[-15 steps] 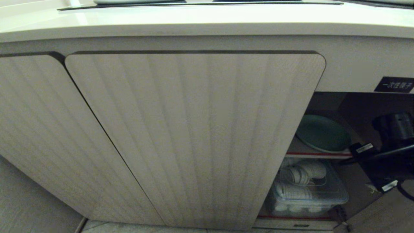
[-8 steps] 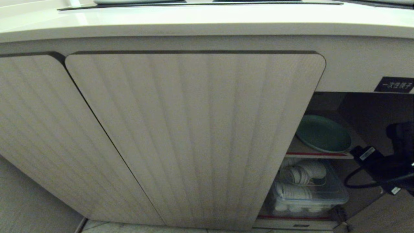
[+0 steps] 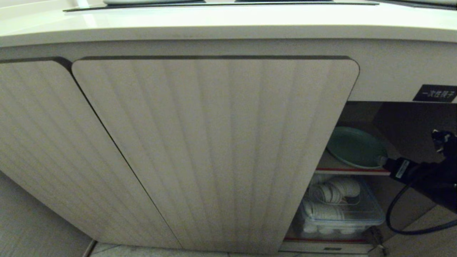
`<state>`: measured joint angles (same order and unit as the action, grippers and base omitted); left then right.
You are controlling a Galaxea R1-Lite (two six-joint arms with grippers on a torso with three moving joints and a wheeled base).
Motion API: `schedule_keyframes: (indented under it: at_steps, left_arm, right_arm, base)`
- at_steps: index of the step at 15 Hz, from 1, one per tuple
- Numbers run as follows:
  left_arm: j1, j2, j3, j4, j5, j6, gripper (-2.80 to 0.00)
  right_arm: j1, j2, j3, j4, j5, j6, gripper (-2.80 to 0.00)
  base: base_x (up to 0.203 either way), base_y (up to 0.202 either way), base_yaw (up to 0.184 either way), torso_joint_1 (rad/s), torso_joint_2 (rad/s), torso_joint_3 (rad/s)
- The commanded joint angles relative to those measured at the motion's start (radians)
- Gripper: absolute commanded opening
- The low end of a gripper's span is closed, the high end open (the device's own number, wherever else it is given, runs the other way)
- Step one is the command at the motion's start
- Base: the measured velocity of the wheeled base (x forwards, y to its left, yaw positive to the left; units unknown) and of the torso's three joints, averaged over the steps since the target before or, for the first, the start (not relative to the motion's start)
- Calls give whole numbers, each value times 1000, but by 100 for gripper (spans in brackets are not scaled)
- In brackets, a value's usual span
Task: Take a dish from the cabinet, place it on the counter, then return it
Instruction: Put it back into the cabinet
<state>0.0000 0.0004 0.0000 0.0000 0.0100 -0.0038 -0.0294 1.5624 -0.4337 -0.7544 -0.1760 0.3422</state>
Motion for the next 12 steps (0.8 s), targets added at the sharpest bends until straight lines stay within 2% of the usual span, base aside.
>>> schedule_keyframes:
  at_steps: [1,3,9,10,12]
  left_arm:
    - [0,0,0,0,1,-1,-280]
    - [0,0,0,0,1,-1,-280]
    - [0,0,0,0,1,-1,-280]
    - [0,0,0,0,1,-1,-280]
    - [0,0,0,0,-1,-1,-280]
  right_arm:
    - [12,16,25,-102,63,-116,0]
    - [14,26,33,-162,109,-211,0]
    - [14,39,37,-163,115,-216,0]
    - [12,38,36,-166,116,-207,-280]
    - [9,36,35,-174,115,-206,-280]
  base:
    - [0,0,0,0,0,0]
    - [0,0,0,0,0,0]
    - [0,0,0,0,0,0]
    - [0,0,0,0,0,0]
    - [0,0,0,0,0,0]
